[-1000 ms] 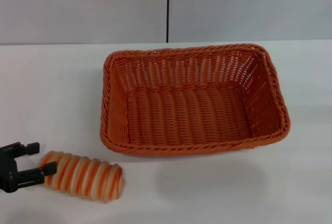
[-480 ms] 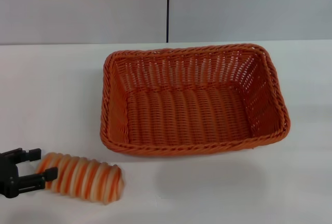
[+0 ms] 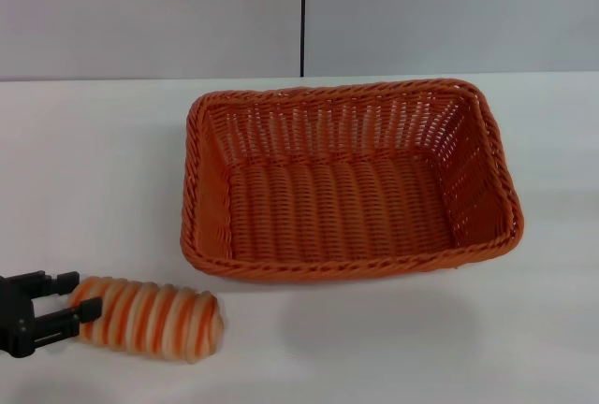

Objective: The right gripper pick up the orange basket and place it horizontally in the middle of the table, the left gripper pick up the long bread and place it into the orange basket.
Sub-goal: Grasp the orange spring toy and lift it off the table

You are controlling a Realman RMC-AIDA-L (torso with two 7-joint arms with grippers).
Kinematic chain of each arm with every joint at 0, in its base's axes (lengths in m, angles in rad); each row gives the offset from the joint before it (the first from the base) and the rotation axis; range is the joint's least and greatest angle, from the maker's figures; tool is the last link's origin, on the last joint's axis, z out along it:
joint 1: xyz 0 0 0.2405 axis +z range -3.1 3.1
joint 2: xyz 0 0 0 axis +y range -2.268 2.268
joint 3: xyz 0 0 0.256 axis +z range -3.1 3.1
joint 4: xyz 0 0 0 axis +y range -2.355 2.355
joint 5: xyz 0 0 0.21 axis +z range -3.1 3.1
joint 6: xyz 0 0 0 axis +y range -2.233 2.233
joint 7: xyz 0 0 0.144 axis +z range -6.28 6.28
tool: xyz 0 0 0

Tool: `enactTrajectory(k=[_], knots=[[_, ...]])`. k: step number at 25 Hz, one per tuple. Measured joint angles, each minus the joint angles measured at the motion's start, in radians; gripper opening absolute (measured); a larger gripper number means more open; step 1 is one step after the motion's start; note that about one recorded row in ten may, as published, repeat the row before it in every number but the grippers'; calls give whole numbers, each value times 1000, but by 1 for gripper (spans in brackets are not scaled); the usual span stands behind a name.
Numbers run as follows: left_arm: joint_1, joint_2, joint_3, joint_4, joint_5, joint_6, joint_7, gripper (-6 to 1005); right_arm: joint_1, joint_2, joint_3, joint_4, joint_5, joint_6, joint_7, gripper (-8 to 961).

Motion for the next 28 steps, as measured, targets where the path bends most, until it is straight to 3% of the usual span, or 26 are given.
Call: enactTrajectory(k=[6,12,21,25,28], knots=[[0,2,5,0,1,9,2,538,1,3,20,1,-4,-3,0,515],[-9,3,6,0,4,33,3,396,5,1,20,16,-5,-7,-3,515],[-39,15,8,-5,40,105,-12,322,7,2,20,17,-5,-14,-3,515],[-55,38,0,-32,39,162,-11,301,8,2,20,17,-4,-15,-3,515],[-79,76,-22,-77,26,271,-3,280,8,2,21,21,-1,-16,-10,515]])
